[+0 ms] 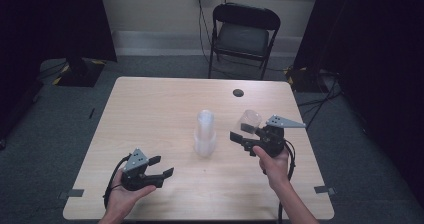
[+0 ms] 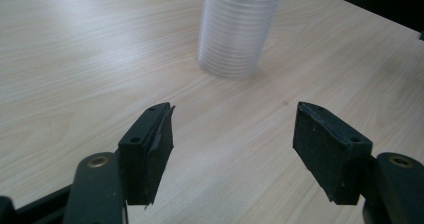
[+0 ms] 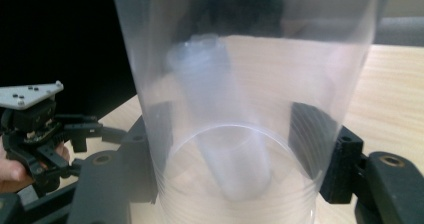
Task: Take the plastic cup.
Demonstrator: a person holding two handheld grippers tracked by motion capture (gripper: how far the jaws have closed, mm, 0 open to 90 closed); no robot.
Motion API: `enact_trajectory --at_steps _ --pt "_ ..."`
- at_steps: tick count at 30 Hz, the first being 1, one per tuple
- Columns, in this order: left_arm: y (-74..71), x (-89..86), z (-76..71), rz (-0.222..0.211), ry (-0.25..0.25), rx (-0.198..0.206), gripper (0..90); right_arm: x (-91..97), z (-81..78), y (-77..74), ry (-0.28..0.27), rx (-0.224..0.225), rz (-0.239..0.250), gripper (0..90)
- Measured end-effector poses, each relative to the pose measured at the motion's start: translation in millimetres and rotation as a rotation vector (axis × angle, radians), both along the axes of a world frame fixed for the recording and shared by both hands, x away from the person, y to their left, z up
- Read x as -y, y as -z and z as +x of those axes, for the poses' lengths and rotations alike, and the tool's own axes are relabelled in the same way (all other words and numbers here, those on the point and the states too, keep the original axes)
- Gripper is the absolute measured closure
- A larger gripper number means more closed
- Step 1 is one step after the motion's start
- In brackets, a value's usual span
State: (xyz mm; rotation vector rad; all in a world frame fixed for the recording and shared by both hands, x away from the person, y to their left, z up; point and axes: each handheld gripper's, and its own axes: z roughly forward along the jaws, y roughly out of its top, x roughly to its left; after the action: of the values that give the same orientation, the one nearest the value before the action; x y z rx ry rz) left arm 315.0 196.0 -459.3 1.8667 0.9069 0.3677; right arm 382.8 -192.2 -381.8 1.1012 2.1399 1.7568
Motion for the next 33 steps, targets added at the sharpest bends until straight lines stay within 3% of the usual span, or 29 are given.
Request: enact_trajectory --at_steps 5,10,15,18,20,22,23,26,33 --pt "-4.6 6.8 1.4 -0.017 0.028 0.01 33.0 -0.7 -6.3 7.2 0.0 -0.02 -0.017 34.2" --pt "-10.4 15.8 3.8 -0.007 0.053 0.02 33.1 -0.2 -10.4 12.1 -0.004 -0.044 -0.011 34.2" --pt "-20.6 30.4 10.1 0.004 0.079 0.048 35.1 -1.9 -13.6 16.5 -0.019 -0.069 0.024 34.4" --pt "-23.9 40.8 13.4 -0.01 0.119 0.062 34.9 -5.8 -14.6 20.1 -0.026 -0.077 0.034 34.4" --pt "-25.3 45.7 14.7 -0.034 0.13 0.069 32.4 -8.8 -15.6 23.2 -0.035 -0.087 0.04 34.5" --pt "-26.9 51.4 14.9 -0.043 0.145 0.101 28.8 -12.7 -16.5 27.2 -0.05 -0.103 0.043 34.5" --pt "-27.1 55.4 14.6 -0.035 0.142 0.095 28.8 -14.9 -17.2 28.6 -0.054 -0.11 0.044 34.5" --pt "-25.0 62.7 13.4 -0.035 0.163 0.103 35.3 -21.2 -19.3 29.9 -0.074 -0.115 0.04 34.5" --pt "-23.7 73.5 8.5 -0.072 0.179 0.162 36.6 -32.4 -22.7 34.0 -0.125 -0.161 0.081 34.7"
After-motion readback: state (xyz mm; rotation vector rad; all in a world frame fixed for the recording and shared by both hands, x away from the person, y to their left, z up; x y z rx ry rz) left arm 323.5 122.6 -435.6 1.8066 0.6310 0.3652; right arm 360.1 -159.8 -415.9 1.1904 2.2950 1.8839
